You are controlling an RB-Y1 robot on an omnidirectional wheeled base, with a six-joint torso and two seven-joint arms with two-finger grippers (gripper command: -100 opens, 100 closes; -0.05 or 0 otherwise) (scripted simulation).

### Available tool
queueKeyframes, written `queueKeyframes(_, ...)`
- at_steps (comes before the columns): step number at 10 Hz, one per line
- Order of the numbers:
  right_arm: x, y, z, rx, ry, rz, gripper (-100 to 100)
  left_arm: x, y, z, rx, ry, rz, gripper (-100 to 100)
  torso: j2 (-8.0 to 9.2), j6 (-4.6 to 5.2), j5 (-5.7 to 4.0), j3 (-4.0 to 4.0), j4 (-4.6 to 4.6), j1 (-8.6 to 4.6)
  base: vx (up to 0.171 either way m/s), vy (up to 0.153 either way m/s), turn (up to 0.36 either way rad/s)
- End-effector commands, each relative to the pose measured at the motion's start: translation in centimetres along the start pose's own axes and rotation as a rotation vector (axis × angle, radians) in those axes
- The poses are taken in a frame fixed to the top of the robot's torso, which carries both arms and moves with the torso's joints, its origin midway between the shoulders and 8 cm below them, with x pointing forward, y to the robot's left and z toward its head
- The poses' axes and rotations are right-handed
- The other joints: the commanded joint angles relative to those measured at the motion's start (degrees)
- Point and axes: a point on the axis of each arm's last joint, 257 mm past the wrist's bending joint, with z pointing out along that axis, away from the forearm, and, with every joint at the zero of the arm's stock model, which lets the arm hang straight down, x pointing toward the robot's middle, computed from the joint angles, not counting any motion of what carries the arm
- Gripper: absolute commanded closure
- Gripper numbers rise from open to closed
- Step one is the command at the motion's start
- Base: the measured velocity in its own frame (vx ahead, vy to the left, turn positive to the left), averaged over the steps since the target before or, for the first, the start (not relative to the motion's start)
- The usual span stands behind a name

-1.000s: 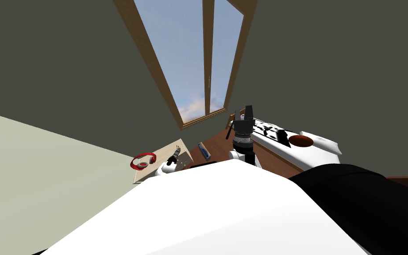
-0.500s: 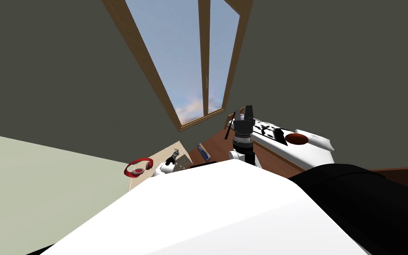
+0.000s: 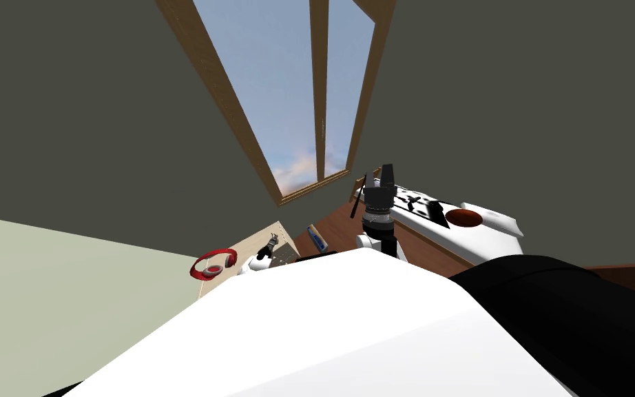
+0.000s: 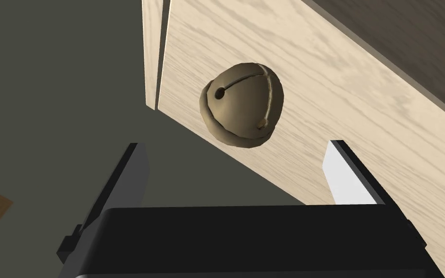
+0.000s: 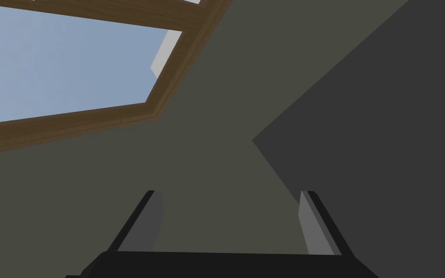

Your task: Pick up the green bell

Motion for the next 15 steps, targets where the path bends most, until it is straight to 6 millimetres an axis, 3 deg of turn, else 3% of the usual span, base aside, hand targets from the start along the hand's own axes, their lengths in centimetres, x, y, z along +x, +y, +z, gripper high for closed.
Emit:
queueKeyframes(1, 0.0, 0.0, 0.0, 0.0, 0.0, 0.0, 0, 0.5, 0.7, -0.2, 0.006, 0.002, 0.004, -100, 0.0, 0.0, 0.0, 0.0, 0.0, 0.0, 0.041, -0.02, 0.01)
queueKeyframes(5, 0.0, 0.0, 0.0, 0.0, 0.0, 0.0, 0, 0.9, 1.5, -0.4, 0.009, 0.005, 0.006, -100, 0.1, 0.01, 0.0, 0.06, 0.03, 0.02, 0.029, -0.009, 0.009)
queueKeyframes(6, 0.0, 0.0, 0.0, 0.0, 0.0, 0.0, 0, 0.9, 1.5, -0.4, 0.01, 0.004, 0.007, 100, 0.19, 0.01, 0.0, 0.11, 0.05, 0.03, 0.0, 0.0, 0.0)
queueKeyframes(10, 0.0, 0.0, 0.0, 0.0, 0.0, 0.0, 0, 0.9, 1.3, -0.4, 0.013, 0.004, 0.005, 100, 0.16, 0.02, 0.06, 0.06, -0.01, 0.15, 0.0, 0.0, 0.0)
queueKeyframes(11, 0.0, 0.0, 0.0, 0.0, 0.0, 0.0, 0, 0.9, 1.3, -0.4, 0.013, 0.004, 0.005, 0, 0.15, 0.01, 0.06, 0.06, -0.01, 0.16, 0.0, 0.0, 0.0)
queueKeyframes(12, 0.0, 0.0, 0.0, 0.0, 0.0, 0.0, 0, 0.5, 0.7, -0.2, 0.006, 0.002, 0.004, 100, 0.14, 0.01, 0.06, 0.06, -0.02, 0.16, 0.003, 0.007, -0.017)
queueKeyframes(15, 0.0, 0.0, 0.0, 0.0, 0.0, 0.0, 0, -0.2, -0.3, 0.1, 0.002, -0.001, 0.0, 100, 0.2, 0.01, 0.06, 0.09, 0.0, 0.23, -0.029, 0.018, -0.012)
